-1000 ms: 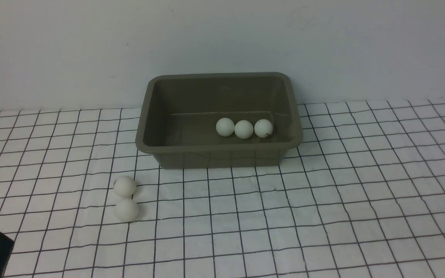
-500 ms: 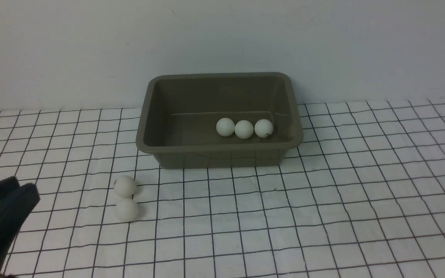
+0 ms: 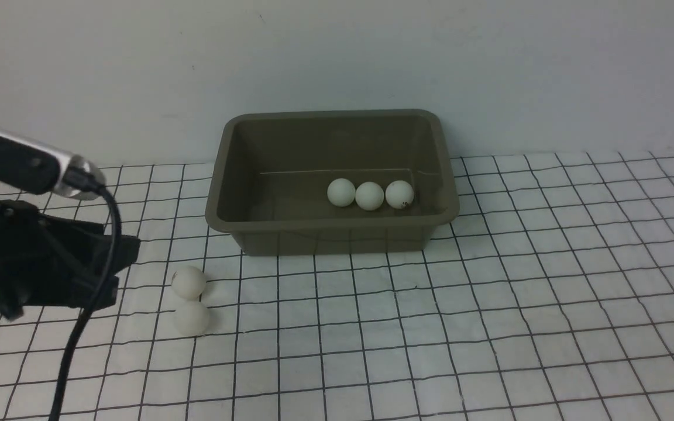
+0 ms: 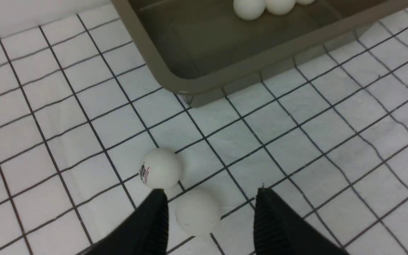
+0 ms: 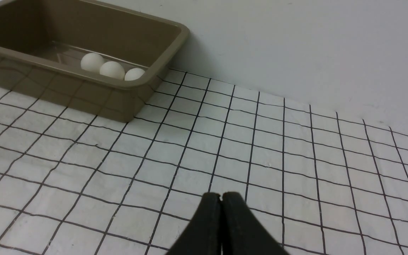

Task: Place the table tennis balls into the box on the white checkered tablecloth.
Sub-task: 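Reach for and grasp a ping pong ball on the table beside the basket, then drop the ball into the bin, then reach for and grasp a ping pong ball on the table beside the basket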

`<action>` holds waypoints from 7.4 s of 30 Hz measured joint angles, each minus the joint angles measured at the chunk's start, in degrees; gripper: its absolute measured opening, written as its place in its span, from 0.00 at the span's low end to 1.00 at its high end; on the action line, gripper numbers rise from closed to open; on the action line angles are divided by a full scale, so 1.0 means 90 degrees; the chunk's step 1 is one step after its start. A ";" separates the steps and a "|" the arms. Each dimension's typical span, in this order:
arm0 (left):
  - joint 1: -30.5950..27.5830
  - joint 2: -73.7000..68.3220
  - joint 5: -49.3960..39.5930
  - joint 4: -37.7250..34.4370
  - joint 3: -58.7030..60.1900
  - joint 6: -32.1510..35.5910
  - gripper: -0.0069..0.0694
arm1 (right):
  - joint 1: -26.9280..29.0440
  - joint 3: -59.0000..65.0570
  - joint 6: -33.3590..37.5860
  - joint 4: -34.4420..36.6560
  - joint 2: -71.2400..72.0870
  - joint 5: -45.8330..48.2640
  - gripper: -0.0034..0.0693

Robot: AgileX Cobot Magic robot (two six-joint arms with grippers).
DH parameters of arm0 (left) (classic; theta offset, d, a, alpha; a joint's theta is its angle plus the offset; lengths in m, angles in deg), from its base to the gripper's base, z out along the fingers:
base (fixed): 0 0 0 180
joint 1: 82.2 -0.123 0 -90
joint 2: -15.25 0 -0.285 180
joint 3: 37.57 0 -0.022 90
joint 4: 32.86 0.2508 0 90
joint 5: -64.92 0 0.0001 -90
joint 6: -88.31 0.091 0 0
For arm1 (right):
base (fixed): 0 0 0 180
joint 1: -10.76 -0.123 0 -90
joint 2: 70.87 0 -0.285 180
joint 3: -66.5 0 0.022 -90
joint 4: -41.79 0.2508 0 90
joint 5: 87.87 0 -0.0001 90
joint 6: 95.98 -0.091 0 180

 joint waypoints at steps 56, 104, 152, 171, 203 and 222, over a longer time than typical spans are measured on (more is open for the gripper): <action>0.1206 -0.5176 -0.1536 0.4852 -0.3915 -0.4048 0.72 | 0.0000 0.0000 0.0000 -0.0006 0.0000 0.0019 0.02; 0.1206 -0.5629 -0.1368 0.4241 -0.3939 -0.4000 0.56 | 0.0000 0.0000 0.0000 -0.0006 0.0000 0.0019 0.02; 0.2665 -0.6540 -0.2227 0.5509 -0.7419 -0.4776 0.71 | 0.0000 0.0000 0.0000 -0.0006 0.0000 0.0037 0.02; 0.2665 -0.5010 -0.4270 0.5536 -0.7525 -0.4865 0.72 | 0.0000 0.0000 0.0000 -0.0006 0.0000 0.0037 0.02; 0.1847 -0.4125 -0.0859 0.5928 -0.2345 -0.5410 0.75 | 0.0000 0.0000 0.0000 -0.0006 0.0000 0.0132 0.02; 0.1708 -0.4411 -0.0601 0.4265 -0.2345 -0.4258 0.75 | 0.0000 0.0000 -0.0118 -0.0006 0.0000 0.0145 0.02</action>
